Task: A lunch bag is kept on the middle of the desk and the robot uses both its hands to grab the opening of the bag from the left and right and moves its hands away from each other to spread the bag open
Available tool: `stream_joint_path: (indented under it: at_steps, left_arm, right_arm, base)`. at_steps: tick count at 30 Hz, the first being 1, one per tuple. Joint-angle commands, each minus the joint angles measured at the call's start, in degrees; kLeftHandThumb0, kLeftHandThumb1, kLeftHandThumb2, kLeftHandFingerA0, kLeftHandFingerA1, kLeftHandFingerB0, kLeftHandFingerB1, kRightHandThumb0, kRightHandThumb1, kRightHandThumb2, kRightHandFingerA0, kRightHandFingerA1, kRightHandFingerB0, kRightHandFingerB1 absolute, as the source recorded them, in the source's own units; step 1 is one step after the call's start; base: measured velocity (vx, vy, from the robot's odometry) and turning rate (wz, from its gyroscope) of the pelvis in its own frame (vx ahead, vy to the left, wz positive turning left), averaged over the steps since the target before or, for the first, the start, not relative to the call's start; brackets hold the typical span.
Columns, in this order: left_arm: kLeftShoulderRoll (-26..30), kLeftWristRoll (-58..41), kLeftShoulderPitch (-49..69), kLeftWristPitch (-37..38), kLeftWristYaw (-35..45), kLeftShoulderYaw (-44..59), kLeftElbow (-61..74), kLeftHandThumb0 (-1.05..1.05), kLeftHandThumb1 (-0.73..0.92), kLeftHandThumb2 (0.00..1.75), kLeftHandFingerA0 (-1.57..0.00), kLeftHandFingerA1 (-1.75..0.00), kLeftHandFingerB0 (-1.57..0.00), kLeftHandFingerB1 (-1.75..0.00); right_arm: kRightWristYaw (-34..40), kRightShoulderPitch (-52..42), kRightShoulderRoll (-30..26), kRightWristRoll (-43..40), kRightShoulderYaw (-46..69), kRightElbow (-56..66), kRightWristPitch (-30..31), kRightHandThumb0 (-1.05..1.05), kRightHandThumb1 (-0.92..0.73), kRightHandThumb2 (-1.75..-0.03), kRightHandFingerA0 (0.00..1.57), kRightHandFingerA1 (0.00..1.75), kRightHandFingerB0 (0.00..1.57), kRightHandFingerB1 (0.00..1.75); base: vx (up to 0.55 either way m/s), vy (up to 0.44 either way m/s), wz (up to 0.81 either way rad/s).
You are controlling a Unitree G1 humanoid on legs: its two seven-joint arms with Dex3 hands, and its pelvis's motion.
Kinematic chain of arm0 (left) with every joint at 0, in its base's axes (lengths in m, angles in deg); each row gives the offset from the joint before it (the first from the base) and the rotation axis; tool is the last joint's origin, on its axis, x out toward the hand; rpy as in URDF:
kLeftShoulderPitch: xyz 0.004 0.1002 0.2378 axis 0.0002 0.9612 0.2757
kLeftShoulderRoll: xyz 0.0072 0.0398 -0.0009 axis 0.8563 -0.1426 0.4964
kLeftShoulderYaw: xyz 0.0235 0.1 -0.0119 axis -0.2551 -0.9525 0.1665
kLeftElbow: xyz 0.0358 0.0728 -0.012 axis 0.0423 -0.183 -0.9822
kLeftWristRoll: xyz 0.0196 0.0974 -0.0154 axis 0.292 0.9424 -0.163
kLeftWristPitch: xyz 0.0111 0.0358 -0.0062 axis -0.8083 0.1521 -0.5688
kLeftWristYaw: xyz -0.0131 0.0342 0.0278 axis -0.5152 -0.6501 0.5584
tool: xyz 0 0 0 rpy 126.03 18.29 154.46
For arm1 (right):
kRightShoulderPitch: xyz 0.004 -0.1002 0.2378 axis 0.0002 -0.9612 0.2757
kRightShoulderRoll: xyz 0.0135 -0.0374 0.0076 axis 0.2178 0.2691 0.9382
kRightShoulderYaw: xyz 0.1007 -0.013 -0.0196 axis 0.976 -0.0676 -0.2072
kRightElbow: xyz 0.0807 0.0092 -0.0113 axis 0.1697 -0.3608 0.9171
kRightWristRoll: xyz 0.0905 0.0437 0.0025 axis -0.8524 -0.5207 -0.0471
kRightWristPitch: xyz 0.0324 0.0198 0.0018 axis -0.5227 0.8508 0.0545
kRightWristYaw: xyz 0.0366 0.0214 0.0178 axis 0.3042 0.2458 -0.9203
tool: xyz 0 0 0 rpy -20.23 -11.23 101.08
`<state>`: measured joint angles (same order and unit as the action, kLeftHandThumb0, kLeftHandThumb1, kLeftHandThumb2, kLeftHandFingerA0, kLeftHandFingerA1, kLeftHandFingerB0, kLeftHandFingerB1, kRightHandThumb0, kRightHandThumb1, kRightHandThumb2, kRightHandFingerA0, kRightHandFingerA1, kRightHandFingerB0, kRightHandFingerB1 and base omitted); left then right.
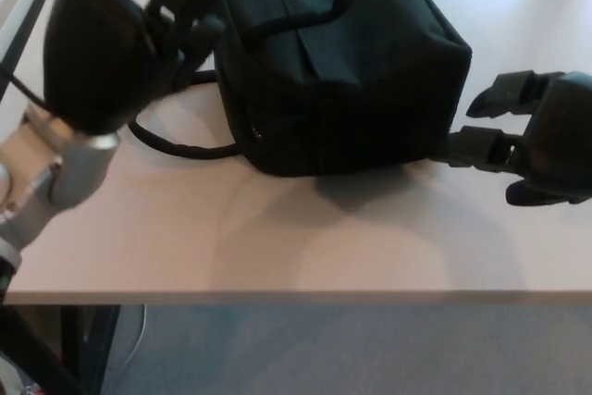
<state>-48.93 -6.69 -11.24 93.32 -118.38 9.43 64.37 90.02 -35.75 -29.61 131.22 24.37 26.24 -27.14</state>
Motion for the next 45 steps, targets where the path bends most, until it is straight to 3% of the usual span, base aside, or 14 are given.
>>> stream_joint_path:
  at_steps: [1, 15, 20, 22, 23, 24, 29, 30, 38, 39, 41, 42, 44, 45]
  left_arm:
    - [2.29, -0.74, -0.5, -7.35, 8.32, 3.34, 5.05, 0.01, 0.45, 0.78, -0.12, -0.39, 0.0, -0.17]
    - [3.85, -11.89, 19.98, -2.18, 11.59, 13.35, 23.63, -0.14, 0.55, 0.56, -0.33, -0.33, -0.16, -0.29]
    - [3.85, -20.1, 39.63, 6.05, 11.6, 18.73, 38.34, -0.15, 0.35, 0.86, -0.25, -0.55, -0.09, -0.48]
    - [4.33, -23.93, 54.71, 10.38, 12.52, 21.25, 44.68, -0.14, 0.39, 0.89, -0.51, -0.65, -0.1, -0.48]
    - [4.48, -24.48, 59.03, 13.07, 11.78, 22.02, 44.93, -0.18, 0.61, 0.58, -0.48, -0.43, -0.25, -0.32]
    - [4.81, -25.89, 63.45, 14.63, 12.03, 22.5, 45.53, -0.16, 0.41, 0.91, -0.32, -0.58, -0.13, -0.49]
    - [5.23, -28.77, 80.77, 26.27, 8.85, 22.48, 40.06, -0.15, 0.46, 0.92, -0.28, -0.55, -0.14, -0.49]
    - [5.56, -29.5, 86.23, 27.73, 8.74, 20.98, 36.83, -0.26, 0.73, 0.62, -0.31, -0.34, -0.23, -0.3]
    - [7.1, -43.38, 98.78, 27.94, 13.41, 10.52, 24.82, -0.34, 0.82, 0.65, -0.26, -0.32, -0.24, -0.3]
    - [7.01, -44.99, 98.04, 27.79, 14.83, 8.9, 22.73, -0.36, 0.84, 0.65, -0.27, -0.32, -0.23, -0.3]
    - [6.42, -45.22, 97.51, 26.53, 16.23, 8.57, 21.53, -0.33, 0.62, 0.97, -0.26, -0.52, -0.15, -0.47]
    - [6.02, -46.95, 96.36, 25.09, 18.57, 7.29, 19.93, -0.45, 0.89, 0.66, -0.32, -0.34, -0.24, -0.31]
    - [5.67, -48.87, 94.38, 21.88, 23.08, 5.9, 17.24, -0.48, 0.91, 0.67, -0.31, -0.34, -0.23, -0.31]
    - [5.93, -48.52, 92.84, 20.55, 25.15, 6.18, 15.32, -0.5, 0.92, 0.68, -0.27, -0.33, -0.21, -0.3]
  right_arm:
    - [-0.23, -4.48, -1.97, -2.09, 3.69, 4.32, 1.84, -0.56, -0.47, -0.74, 0.38, 0.48, 0.13, 0.38]
    - [-0.54, -33.22, 0.49, -25.03, 36.17, 36.26, 4.02, -0.54, -0.51, -0.75, 0.36, 0.49, 0.08, 0.36]
    - [4.23, -53.97, 11.41, -29.02, 51.92, 48.45, -1.32, -0.45, -0.63, -0.59, 0.83, 0.59, 0.27, 0.31]
    - [6.87, -67.15, 16.46, -32.62, 55.29, 47.96, -10.69, -0.49, -0.51, -0.84, 0.51, 0.6, 0.3, 0.5]
    - [7.56, -70.58, 16.99, -32.96, 55.27, 46.06, -14.78, -0.4, -0.66, -0.58, 0.54, 0.49, 0.39, 0.4]
    - [7.99, -73.53, 17.73, -32.56, 55.53, 44.52, -17.89, -0.39, -0.66, -0.59, 0.53, 0.47, 0.42, 0.42]
    - [11.98, -87.11, 24.06, -23.41, 55.27, 33.37, -25.67, -0.46, -0.72, -0.6, 0.51, 0.42, 0.42, 0.39]
    - [15.28, -90.16, 25.79, -18.88, 52.7, 28.47, -24.9, -0.53, -0.56, -0.96, 0.35, 0.55, 0.23, 0.48]
    - [16.23, -91.49, 26.97, -10.24, 33.57, 10.41, -14.84, -0.55, -0.77, -0.64, 0.16, 0.33, 0.14, 0.28]
    - [15.26, -90.4, 27.69, -9.42, 31.13, 9.18, -12.85, -0.33, -0.6, -1.11, 0.01, 0.5, 0.0, 0.49]
    - [13.68, -89.92, 28.0, -9.52, 29.95, 9.39, -11.56, -0.53, -0.72, -0.63, 0.24, 0.35, 0.19, 0.29]
    - [10.82, -89.56, 28.75, -11.01, 28.78, 9.67, -10.2, -0.34, -0.59, -1.11, 0.01, 0.5, 0.0, 0.5]
    - [6.9, -88.46, 29.95, -13.17, 26.51, 9.26, -8.35, -0.34, -0.59, -1.11, 0.0, 0.5, 0.0, 0.5]
    - [5.3, -87.85, 29.97, -14.08, 25.78, 8.37, -7.67, -0.63, -0.82, -0.67, 0.16, 0.39, 0.1, 0.2]
  base:
    - [0.0, 0.0, 0.0]
    - [0.0, 0.0, 0.0]
    - [0.0, 0.0, 0.0]
    - [0.0, 0.0, 0.0]
    - [0.0, 0.0, 0.0]
    - [0.0, 0.0, 0.0]
    - [0.0, 0.0, 0.0]
    - [0.0, 0.0, 0.0]
    - [0.0, 0.0, 0.0]
    - [0.0, 0.0, 0.0]
    - [0.0, 0.0, 0.0]
    - [0.0, 0.0, 0.0]
    - [0.0, 0.0, 0.0]
    - [0.0, 0.0, 0.0]
